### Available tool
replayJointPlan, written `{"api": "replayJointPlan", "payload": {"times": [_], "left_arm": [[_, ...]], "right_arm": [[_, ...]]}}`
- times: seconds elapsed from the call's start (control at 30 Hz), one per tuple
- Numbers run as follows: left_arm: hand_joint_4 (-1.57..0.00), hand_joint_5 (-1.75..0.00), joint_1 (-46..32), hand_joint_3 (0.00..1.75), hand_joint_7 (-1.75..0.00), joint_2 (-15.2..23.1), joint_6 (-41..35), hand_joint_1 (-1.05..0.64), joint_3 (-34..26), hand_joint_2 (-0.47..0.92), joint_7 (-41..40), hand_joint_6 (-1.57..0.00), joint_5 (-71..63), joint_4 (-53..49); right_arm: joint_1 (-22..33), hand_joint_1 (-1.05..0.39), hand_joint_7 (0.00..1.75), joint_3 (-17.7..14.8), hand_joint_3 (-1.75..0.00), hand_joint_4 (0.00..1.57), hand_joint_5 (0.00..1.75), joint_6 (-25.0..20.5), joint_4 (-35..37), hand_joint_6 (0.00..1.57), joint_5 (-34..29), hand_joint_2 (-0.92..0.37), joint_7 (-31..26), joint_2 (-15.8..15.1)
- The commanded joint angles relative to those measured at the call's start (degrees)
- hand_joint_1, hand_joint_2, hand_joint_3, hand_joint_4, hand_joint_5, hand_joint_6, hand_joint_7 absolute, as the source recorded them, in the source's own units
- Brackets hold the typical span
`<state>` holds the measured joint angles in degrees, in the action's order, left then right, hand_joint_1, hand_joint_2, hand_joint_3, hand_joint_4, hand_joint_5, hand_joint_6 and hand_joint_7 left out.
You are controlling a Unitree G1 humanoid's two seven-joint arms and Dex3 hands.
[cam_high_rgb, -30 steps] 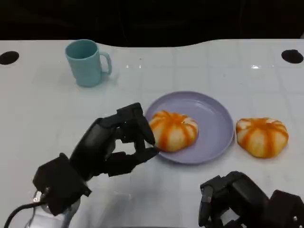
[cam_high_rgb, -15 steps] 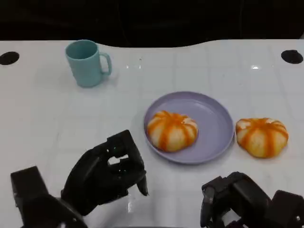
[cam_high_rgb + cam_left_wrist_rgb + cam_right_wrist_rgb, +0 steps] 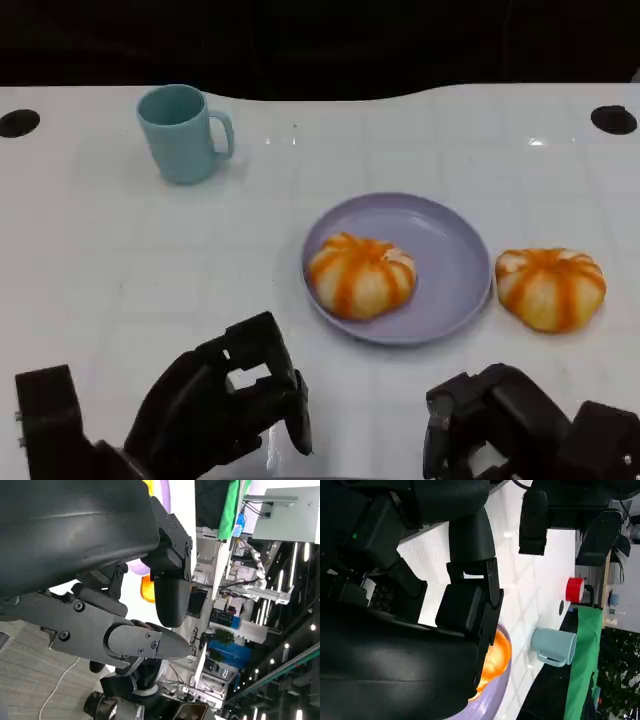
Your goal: Grasp the bread from the table and place it into the plate.
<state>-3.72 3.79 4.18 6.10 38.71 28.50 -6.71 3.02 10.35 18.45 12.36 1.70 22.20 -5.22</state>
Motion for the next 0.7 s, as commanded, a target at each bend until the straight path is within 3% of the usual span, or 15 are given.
{"api": "replayJointPlan", "payload": {"times": [0.03,0.7], "left_arm": [[-0.76,-1.75,0.2,0.2,-1.69,0.1,-0.6,-0.56,-1.4,0.92,1.3,-0.54,-0.2,-1.5],[-0.78,-1.75,1.4,0.19,-1.71,-0.7,-0.8,-0.58,-2.8,0.92,3.2,-0.56,-1.4,-4.0]], "right_arm": [[-0.5,-1.05,1.07,-0.9,-1.32,1.54,1.31,0.4,0.5,1.57,0.7,-0.17,0.1,-0.5],[-1.0,-1.05,1.07,-1.3,-1.36,1.53,1.32,1.0,0.8,1.57,-1.1,-0.15,-0.3,-0.8]]}}
